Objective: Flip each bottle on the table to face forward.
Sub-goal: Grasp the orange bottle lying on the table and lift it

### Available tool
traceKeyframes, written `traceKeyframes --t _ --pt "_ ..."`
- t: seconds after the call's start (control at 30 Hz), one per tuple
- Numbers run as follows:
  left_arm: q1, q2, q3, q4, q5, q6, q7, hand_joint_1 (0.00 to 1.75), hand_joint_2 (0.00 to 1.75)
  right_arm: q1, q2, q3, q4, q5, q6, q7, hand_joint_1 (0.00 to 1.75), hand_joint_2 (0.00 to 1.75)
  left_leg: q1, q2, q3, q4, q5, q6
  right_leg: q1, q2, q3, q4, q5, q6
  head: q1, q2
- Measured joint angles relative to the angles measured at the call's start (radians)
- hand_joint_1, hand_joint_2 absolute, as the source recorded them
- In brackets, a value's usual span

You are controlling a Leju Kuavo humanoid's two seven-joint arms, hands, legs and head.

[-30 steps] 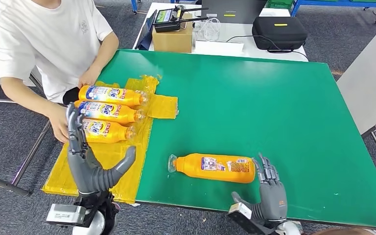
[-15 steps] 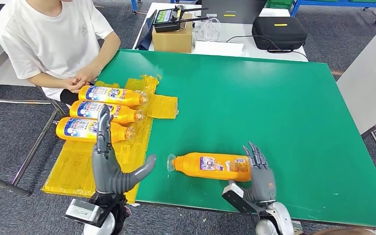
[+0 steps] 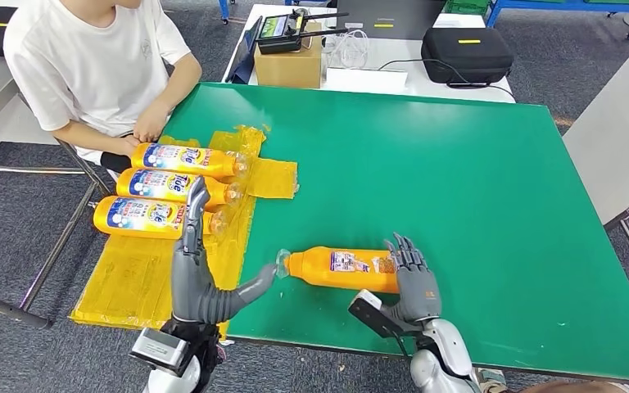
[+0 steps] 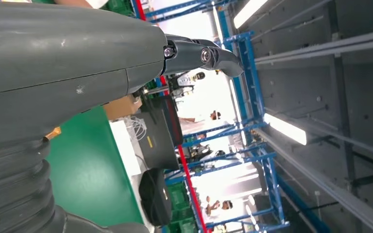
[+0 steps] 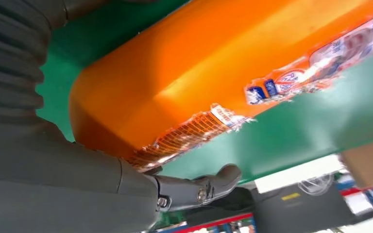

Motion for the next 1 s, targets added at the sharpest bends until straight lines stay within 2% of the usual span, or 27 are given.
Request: traceKeyframes --t 0.27,0.37,0.43,0.5,0.57,1.0 --pt "0.002 0.000 0.002 0.001 -0.025 -0.011 0.028 0.00 1.75 -0.084 -0.022 0.072 0.037 0.163 0.122 0.195 0.00 1.75 0.000 0.002 0.008 0.000 0.000 0.000 0.000 0.001 0.006 0.000 0.000 0.000 0.000 0.000" --pt "0.004 0.000 0.007 0.001 -0.033 -0.010 0.034 0.00 1.75 -0.110 -0.029 0.096 0.051 0.198 0.155 0.227 0.03 1.75 0.000 0.001 0.011 0.000 0.000 0.000 0.000 0.001 0.010 0.000 0.000 0.000 0.000 0.000" --pt "0.004 0.000 0.010 0.001 -0.033 -0.010 0.035 0.00 1.75 -0.121 -0.033 0.107 0.059 0.203 0.163 0.231 0.71 1.75 0.000 0.001 0.012 0.000 0.000 0.000 0.000 0.001 0.011 0.000 0.000 0.000 0.000 0.000" --pt "0.005 0.000 0.013 0.001 -0.035 -0.010 0.037 0.00 1.75 -0.128 -0.035 0.116 0.068 0.208 0.173 0.239 1.54 1.75 0.000 0.001 0.013 0.000 0.000 0.000 0.000 0.001 0.012 0.000 0.000 0.000 0.000 0.000" --pt "0.005 0.000 0.016 0.001 -0.037 -0.010 0.040 0.00 1.75 -0.139 -0.037 0.126 0.081 0.227 0.186 0.253 1.74 1.75 0.000 0.001 0.014 0.000 0.000 0.000 0.000 0.001 0.013 0.000 0.000 0.000 0.000 0.000" --pt "0.003 0.000 0.022 0.019 -0.052 -0.012 0.057 0.00 1.75 -0.213 -0.039 0.158 0.193 0.255 0.191 0.274 1.75 1.75 0.000 0.001 0.018 0.000 0.000 0.000 0.000 0.001 0.016 -0.001 0.000 0.000 0.000 0.000"
